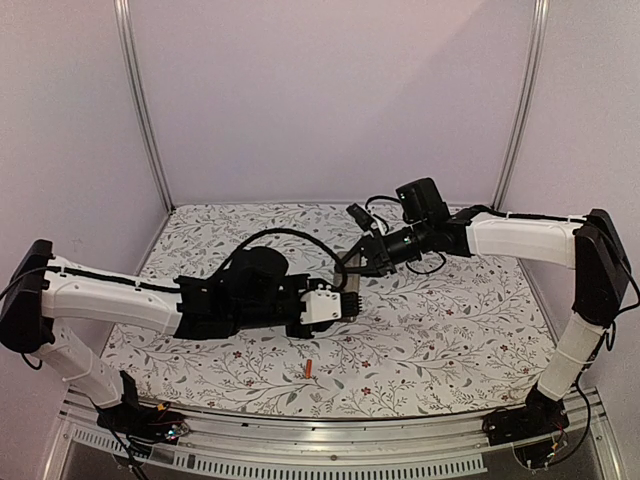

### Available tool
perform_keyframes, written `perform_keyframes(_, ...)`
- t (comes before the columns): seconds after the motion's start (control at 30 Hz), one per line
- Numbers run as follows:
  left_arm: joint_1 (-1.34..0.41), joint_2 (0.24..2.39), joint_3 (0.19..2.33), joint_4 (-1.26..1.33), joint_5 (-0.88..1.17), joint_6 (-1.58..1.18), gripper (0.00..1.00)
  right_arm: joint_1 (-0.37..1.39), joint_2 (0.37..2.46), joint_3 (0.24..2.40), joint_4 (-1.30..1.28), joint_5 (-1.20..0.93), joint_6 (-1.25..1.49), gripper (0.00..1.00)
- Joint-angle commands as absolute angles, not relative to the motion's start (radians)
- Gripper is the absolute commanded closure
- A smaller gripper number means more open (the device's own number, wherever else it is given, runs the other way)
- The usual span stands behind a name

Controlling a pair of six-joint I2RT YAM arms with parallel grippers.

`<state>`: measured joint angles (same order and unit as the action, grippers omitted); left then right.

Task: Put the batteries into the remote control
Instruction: Remove the battery cover from the remote control.

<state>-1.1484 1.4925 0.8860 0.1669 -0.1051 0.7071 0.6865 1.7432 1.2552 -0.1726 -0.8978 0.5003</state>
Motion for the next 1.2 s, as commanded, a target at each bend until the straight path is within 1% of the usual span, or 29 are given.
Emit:
perform_keyframes(0.0,-1.158,1.501,0.881,0.22,-0.181,0.752,0.59,0.699,1.762,1.249,-0.164,-0.955,0.514,1.0)
perform_keyframes(0.27,-1.173,1.453,0.839,0.346,-0.217,0.808,0.61,0.699,1.787,1.249,-0.155,-0.955,0.532,1.0)
perform_keyframes(0.83,-1.175,1.42,0.804,0.336,-0.228,0.807,0.62,0.665,1.785,1.246,-0.147,-0.943,0.548,1.0)
perform_keyframes(1.17,-1.175,1.5,0.812,0.339,-0.228,0.809,0.62,0.637,1.783,1.184,0.059,-0.967,0.711,1.0)
